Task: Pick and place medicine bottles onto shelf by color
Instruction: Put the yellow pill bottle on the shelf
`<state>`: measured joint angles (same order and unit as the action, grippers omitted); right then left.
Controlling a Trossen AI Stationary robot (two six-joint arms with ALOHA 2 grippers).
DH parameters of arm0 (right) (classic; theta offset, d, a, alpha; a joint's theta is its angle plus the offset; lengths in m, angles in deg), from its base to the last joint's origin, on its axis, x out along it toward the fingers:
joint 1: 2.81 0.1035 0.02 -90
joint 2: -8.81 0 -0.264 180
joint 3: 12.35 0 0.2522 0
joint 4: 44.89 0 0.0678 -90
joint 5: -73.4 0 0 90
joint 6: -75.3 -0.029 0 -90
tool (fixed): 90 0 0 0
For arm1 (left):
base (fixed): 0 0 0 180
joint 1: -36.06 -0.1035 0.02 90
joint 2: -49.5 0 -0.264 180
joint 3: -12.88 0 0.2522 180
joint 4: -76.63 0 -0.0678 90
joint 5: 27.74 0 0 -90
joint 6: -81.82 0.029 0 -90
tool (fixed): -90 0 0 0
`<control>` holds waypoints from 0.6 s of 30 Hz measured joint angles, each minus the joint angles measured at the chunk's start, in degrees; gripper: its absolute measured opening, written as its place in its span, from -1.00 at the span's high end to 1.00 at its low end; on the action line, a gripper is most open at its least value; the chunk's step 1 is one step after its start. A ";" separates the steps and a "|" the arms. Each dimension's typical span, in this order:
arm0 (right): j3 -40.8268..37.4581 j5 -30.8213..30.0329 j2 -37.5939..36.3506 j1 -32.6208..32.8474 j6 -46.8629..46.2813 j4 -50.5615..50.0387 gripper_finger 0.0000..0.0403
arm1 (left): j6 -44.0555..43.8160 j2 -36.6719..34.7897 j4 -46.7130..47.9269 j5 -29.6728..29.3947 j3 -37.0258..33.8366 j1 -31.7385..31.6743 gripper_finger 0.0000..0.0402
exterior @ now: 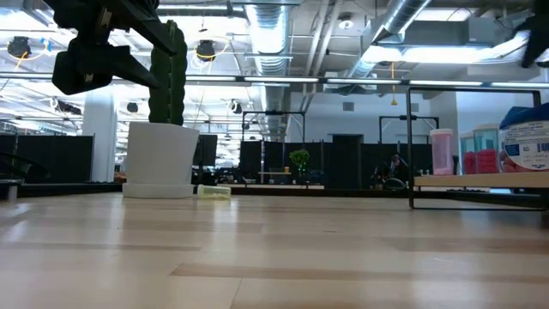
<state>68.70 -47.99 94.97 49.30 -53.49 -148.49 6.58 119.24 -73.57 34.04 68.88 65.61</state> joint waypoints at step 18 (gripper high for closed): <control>13.53 -20.45 -1.14 -18.72 53.70 18.72 -0.88 | 0.00 0.00 0.00 -0.02 0.00 -0.01 0.06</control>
<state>82.23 -68.44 93.83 30.58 0.21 -129.77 6.58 119.24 -73.57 34.01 68.88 65.60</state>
